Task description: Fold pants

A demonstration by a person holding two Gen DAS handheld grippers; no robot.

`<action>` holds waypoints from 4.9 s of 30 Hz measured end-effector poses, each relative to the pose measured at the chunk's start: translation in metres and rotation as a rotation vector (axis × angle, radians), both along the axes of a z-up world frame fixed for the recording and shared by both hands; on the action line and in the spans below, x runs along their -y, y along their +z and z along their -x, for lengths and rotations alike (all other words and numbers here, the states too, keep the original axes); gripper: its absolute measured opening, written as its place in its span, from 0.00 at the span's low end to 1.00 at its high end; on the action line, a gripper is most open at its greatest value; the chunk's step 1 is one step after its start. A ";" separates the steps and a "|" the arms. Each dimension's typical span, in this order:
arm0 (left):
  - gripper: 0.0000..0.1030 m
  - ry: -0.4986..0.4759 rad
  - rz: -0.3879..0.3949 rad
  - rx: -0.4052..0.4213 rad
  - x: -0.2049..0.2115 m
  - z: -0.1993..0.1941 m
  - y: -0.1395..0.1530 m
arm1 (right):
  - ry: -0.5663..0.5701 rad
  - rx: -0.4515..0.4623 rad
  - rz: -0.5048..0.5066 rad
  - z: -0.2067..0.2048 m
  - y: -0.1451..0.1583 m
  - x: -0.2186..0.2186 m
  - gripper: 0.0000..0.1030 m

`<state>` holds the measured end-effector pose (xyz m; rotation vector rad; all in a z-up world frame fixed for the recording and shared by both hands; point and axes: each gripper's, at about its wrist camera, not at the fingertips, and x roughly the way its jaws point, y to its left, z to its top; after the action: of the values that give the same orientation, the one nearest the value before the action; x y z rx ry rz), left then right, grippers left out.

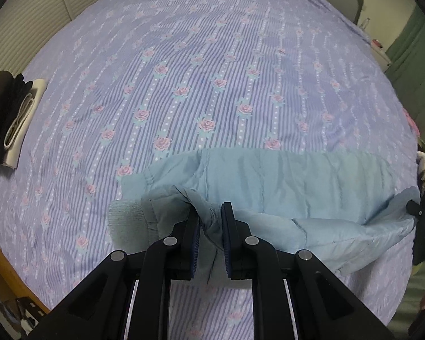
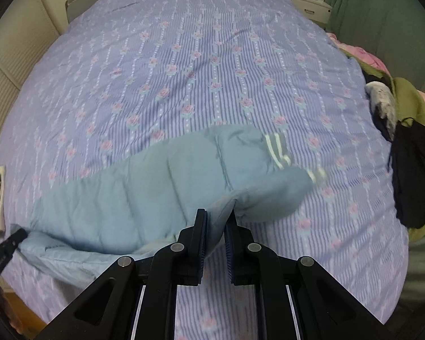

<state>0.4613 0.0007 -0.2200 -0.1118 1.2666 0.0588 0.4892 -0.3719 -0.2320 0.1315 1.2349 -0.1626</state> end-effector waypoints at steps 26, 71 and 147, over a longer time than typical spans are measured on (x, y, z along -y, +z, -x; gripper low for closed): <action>0.89 -0.782 0.042 0.000 0.137 -0.066 0.026 | 0.116 0.141 0.087 0.012 0.027 0.049 0.65; 0.69 -0.752 0.034 0.075 0.136 -0.101 0.026 | 0.021 0.139 -0.028 0.025 0.025 0.034 0.65; 0.44 -0.227 0.175 -0.091 -0.098 -0.063 -0.063 | 0.275 -0.042 0.019 0.027 -0.038 -0.195 0.65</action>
<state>0.5240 0.0992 -0.2827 -0.1167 1.3669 -0.2451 0.4626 -0.1772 -0.2703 -0.0590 1.2794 0.0619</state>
